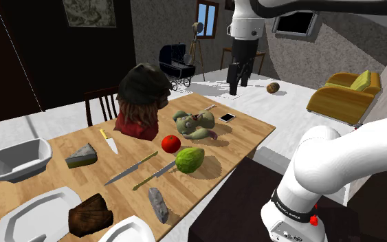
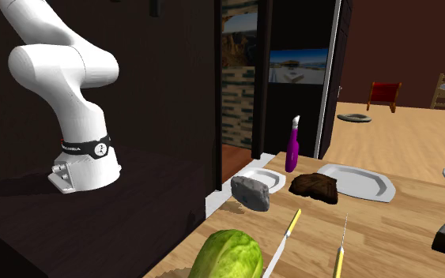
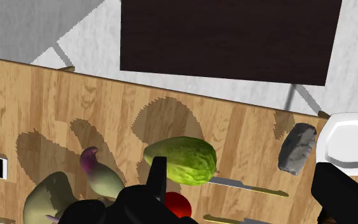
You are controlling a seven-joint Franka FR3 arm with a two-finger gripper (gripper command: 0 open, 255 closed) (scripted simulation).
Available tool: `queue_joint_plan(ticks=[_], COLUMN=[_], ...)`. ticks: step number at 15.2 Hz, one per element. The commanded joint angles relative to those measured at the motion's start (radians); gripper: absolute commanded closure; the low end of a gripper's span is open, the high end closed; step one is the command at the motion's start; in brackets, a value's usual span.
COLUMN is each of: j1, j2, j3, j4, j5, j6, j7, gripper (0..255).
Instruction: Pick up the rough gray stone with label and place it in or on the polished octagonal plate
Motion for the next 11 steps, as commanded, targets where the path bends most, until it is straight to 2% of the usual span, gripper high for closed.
queue_joint_plan(ticks=[1,11], j1=[0.0,0.039], j2=[0.0,-0.01], j3=[0.0,0.127], j4=[0.0,-0.298], j5=[0.0,0.103], j6=[0.0,0.328], j7=[0.0,0.189], gripper=[0,0])
